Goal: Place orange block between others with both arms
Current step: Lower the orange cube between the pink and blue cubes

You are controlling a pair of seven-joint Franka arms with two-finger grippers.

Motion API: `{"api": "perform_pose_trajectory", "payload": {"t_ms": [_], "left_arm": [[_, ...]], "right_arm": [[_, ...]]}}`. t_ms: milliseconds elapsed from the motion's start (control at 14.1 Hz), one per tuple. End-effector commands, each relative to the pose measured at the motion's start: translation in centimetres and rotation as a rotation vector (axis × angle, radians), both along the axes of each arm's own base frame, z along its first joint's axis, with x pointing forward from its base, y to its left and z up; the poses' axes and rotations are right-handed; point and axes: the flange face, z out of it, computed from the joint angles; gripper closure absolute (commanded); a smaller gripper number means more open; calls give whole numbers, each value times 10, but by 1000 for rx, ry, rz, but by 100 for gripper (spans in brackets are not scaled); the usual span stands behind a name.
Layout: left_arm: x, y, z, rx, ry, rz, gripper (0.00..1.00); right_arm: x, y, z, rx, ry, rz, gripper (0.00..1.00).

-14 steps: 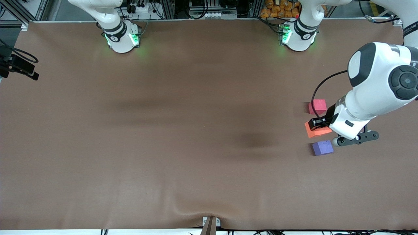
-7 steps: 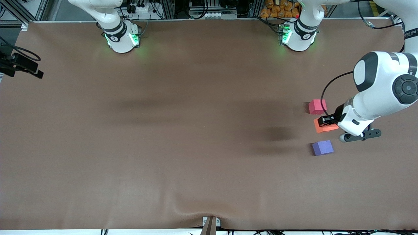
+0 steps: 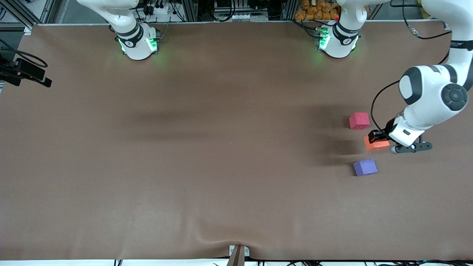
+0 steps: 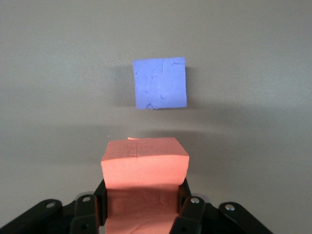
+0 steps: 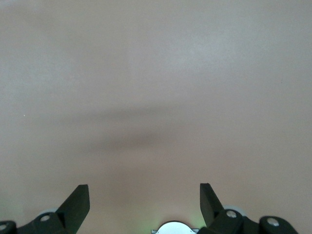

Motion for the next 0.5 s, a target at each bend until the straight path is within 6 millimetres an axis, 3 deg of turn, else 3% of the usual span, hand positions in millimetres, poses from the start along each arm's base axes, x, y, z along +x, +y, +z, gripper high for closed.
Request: {"api": "perform_pose_trajectory", "payload": {"t_ms": [0, 284, 426], "left_arm": [[-2, 0, -18, -16, -7, -3, 100], [-1, 3, -42, -30, 10, -54, 100], [-2, 15, -55, -44, 11, -72, 100]], "right_arm": [[1, -16, 7, 4, -28, -39, 0], [2, -24, 7, -27, -33, -46, 0], [3, -19, 5, -79, -26, -30, 0]]}}
